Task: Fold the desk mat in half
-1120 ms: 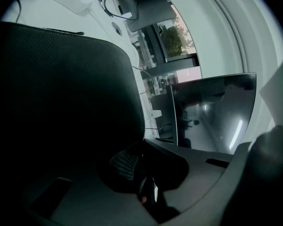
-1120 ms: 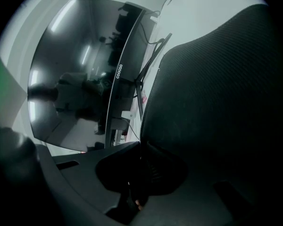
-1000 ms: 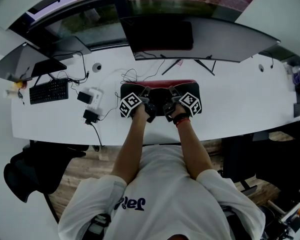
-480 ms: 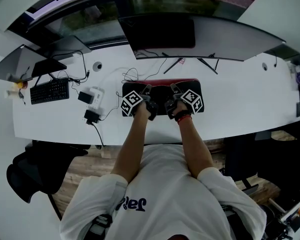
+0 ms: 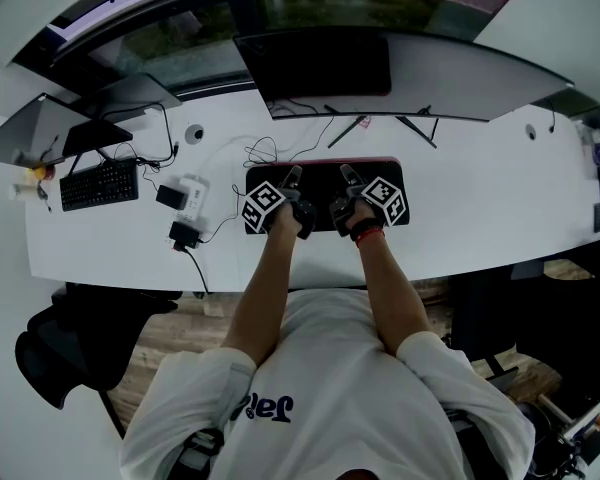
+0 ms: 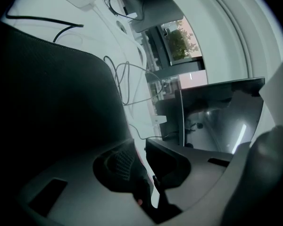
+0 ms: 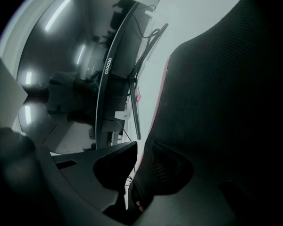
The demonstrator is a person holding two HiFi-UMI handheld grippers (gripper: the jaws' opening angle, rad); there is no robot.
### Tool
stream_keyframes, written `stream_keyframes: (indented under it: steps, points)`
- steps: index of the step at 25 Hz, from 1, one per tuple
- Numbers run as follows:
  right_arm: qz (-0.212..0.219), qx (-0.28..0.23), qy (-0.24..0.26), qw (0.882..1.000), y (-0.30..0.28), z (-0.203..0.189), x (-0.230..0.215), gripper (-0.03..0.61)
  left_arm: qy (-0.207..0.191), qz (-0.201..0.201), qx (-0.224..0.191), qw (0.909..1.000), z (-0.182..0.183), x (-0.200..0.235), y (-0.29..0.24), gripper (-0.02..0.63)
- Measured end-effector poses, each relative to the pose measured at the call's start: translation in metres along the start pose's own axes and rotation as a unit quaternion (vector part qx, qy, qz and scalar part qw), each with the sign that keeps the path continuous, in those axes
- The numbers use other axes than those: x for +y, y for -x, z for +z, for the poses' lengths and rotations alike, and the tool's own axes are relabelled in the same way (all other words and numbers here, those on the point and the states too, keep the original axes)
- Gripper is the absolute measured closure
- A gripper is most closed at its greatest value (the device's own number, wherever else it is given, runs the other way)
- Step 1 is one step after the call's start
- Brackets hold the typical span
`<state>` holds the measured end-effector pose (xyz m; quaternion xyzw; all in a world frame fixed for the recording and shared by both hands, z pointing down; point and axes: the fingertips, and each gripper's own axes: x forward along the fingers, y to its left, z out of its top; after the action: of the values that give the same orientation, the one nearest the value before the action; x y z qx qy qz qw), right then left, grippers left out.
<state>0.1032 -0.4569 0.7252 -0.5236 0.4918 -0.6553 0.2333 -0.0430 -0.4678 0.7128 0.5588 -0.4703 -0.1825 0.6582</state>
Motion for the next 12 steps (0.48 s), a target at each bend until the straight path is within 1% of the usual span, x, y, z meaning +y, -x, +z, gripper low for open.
stream_keyframes:
  steps: [3,7,12]
  points:
    - [0.003,0.002,0.005,1.000,-0.001,0.000,0.001,0.483,-0.005,-0.003,-0.006,1.0000,0.007,-0.001,0.000,0.541]
    - [0.009,0.006,0.013,1.000,0.001,-0.002,0.007,0.485,-0.011,-0.006,-0.004,0.9999,0.006,-0.004,0.001,0.541]
    - [0.018,0.008,0.031,0.999,0.004,-0.005,0.016,0.486,-0.042,-0.019,0.007,0.9989,0.004,-0.014,0.005,0.541]
